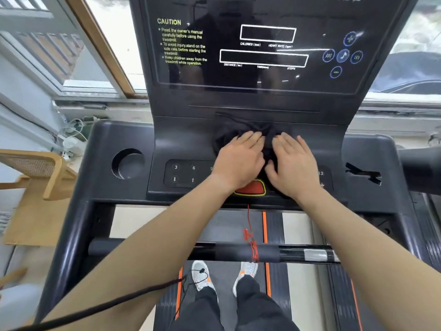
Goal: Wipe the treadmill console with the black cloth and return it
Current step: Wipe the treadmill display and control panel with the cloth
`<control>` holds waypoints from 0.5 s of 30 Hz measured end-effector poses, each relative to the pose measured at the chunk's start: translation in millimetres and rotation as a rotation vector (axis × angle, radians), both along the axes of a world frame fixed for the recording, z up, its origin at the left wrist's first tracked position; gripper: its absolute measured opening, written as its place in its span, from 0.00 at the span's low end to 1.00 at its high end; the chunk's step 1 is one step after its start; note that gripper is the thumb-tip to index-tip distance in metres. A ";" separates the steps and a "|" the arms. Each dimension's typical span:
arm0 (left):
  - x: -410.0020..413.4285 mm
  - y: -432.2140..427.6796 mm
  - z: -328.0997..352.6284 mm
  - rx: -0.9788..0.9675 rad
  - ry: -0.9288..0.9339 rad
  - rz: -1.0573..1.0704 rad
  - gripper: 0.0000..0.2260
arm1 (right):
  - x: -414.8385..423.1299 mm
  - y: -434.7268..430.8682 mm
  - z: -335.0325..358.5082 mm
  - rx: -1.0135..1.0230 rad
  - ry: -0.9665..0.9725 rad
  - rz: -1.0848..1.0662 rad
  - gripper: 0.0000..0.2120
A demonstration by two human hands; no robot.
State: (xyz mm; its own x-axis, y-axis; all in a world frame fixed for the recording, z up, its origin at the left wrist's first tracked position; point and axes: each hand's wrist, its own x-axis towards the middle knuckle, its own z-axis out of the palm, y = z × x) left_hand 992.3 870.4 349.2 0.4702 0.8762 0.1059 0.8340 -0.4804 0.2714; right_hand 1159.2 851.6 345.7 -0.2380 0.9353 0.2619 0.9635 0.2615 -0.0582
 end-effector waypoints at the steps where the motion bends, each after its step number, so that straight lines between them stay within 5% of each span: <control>1: -9.7 0.6 -1.1 0.023 -0.010 0.000 0.23 | -6.8 0.5 0.6 0.005 0.018 -0.009 0.26; 8: -116.5 -25.3 -15.8 0.055 -0.028 0.235 0.21 | -111.0 6.8 -5.6 -0.159 -0.018 0.307 0.34; 15: -155.1 0.5 21.2 0.093 -0.149 0.471 0.29 | -158.8 59.9 22.5 0.051 -0.317 0.364 0.34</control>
